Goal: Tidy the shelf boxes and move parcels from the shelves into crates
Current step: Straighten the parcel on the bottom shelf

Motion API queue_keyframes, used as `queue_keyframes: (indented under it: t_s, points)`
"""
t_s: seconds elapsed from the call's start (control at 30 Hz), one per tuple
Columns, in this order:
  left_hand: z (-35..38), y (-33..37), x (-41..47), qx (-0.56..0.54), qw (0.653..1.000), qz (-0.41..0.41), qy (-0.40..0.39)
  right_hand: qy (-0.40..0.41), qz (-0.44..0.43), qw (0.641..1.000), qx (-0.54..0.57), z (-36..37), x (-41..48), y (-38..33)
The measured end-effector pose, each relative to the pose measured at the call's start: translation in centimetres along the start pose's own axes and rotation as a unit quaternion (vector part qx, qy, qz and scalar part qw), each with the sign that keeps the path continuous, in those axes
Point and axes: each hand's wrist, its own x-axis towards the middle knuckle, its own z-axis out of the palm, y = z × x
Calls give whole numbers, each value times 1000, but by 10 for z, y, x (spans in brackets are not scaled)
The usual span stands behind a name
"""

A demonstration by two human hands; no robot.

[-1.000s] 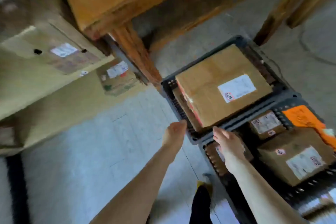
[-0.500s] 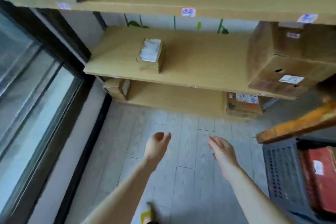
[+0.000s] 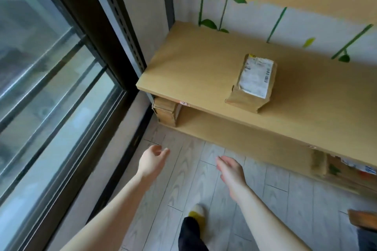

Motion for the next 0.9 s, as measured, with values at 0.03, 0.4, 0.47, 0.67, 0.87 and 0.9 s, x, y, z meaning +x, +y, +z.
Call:
queue_keyframes:
  t_s: [0.03,0.4,0.47,0.67,0.87,0.9]
  points:
    - [2,-3,25,3,1000,6,7,-1,8,1000,9,18,23,-1]
    - [73,-46,256,157,926,307,152,-70,138,963,220,187,252,44]
    - [89,-53,284,212,885,366,194,-83,138,953,257,203,287,48]
    - [110,-64,323,233,823,422,300,-139,97,933,318,236,342,54]
    - [111,-62,323,243,815,426,309,-164,90,929,319,240,339,51]
    - [109,-61,321,251,813,428,304,-169,86,929,317,238,335,50]
